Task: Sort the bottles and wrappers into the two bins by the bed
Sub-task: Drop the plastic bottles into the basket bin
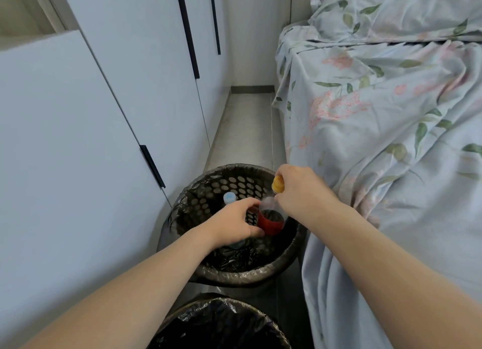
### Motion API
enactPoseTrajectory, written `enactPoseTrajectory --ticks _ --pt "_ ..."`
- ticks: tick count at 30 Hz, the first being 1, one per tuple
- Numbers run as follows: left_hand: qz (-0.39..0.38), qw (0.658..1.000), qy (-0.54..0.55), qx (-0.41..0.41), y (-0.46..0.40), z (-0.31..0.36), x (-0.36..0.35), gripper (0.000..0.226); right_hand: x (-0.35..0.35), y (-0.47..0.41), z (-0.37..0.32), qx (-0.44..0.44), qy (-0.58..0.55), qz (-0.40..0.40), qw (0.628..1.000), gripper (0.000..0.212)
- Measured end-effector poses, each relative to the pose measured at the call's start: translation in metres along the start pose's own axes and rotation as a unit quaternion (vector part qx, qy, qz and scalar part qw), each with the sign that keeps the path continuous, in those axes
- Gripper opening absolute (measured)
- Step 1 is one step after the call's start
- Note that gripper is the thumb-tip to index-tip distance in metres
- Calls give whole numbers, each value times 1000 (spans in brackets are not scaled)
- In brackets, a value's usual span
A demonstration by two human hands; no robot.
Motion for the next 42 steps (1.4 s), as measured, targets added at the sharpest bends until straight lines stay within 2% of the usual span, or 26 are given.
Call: enactPoseTrajectory --ticks 4,10,16,21,28,31,34,38,42 --pt "26 1000 -7 -10 -4 -6 -2 59 -2 -1 -2 2 24 -19 1000 26" --pt "35 999 -9 -20 -7 -6 0 61 -5 0 -2 12 5 -7 1000 26" --pt "40 999 -14 -31 -6 -14 -2 51 -11 2 -3 22 7 -23 999 25" --pt "62 998 -9 -32 -3 -22 1 49 -8 -5 0 16 13 9 1000 23" --pt "73 996 -10 -47 -1 -16 -5 62 -12 -9 2 23 15 7 1000 28" --pt "82 996 -25 -23 -7 -18 -5 54 -12 -11 4 8 23 10 1000 24" --pt "108 991 -63 38 -18 -33 -3 52 -17 -11 9 -5 58 -9 998 25" --pt "125 981 -66 131 -34 -59 -10 55 -22 -8 12 -16 86 -31 996 46" --pt "144 973 -59 173 -48 -77 -18 43 -24 -9 14 -24 99 -37 994 47"
Point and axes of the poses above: each hand's wrist, its own y-axis away from the middle knuckle, its own x-axis out of the back of the hand, z = x × y, the point moved 9 cm from there along -y, towards the middle knuckle, and after that the axes turned 15 degrees about -x, right-handed, at the moved point
